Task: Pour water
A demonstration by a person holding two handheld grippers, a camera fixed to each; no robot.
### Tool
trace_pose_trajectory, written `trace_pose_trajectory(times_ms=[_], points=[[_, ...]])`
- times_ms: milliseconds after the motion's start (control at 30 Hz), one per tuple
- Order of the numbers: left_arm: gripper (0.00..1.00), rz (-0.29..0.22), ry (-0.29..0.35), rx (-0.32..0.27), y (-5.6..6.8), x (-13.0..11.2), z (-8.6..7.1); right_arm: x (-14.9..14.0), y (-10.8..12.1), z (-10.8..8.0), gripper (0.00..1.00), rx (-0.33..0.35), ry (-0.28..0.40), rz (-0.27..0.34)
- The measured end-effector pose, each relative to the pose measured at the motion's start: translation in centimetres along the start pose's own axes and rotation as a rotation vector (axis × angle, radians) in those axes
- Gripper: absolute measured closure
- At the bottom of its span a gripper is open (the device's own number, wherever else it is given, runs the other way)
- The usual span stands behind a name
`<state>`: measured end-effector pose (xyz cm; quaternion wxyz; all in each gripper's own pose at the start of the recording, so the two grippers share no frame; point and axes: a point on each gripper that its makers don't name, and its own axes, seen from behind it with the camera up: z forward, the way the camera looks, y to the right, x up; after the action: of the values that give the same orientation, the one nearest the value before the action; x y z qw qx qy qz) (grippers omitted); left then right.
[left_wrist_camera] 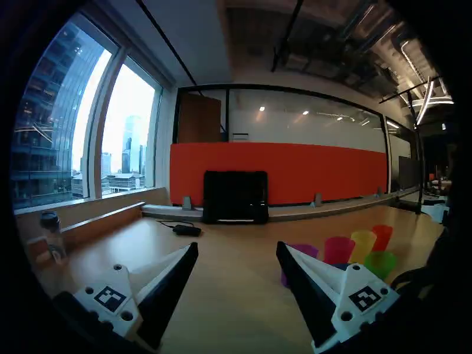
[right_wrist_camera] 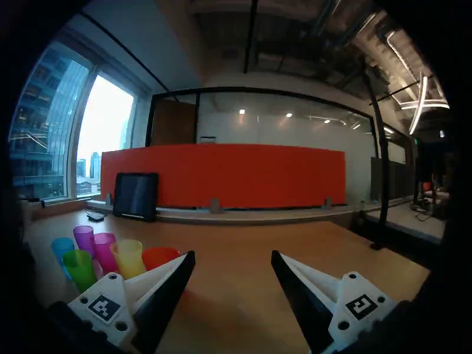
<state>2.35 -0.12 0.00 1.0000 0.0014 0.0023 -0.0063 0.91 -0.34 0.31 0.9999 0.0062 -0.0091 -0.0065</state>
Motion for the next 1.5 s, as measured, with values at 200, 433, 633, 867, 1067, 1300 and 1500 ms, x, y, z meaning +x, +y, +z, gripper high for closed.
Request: trace_pose_trajectory(times_ms=[200,433,633,867,1067,1300,1500], points=[[0.01,-0.017,-0.027,-0.010,-0.2,2.0,0.6,3.3,-0.5,0.3,0.00,0.031,-0.003,-0.019],[0.01,-0.005,-0.023,-0.022,-0.5,6.2,1.4,8.6,-1.1,0.7,0.00,0.069,-0.008,-0.013],[0.02,0.022,-0.015,-0.033,-0.8,10.9,2.1,13.0,-1.3,1.2,0.00,0.097,-0.008,-0.006],[0.01,0.024,-0.006,-0.051,-1.2,16.4,3.2,17.3,-1.2,1.5,0.00,0.114,-0.013,-0.002],[0.01,0.030,-0.009,-0.083,-1.0,19.6,3.9,19.8,-1.3,1.8,0.00,0.120,-0.013,-0.001],[0.01,0.045,-0.022,-0.134,0.2,20.1,4.0,20.4,-1.7,1.8,0.00,0.134,-0.008,-0.020],[0.01,0.039,-0.031,-0.199,1.5,20.3,4.2,20.8,-3.2,1.6,0.00,0.213,-0.012,-0.028]])
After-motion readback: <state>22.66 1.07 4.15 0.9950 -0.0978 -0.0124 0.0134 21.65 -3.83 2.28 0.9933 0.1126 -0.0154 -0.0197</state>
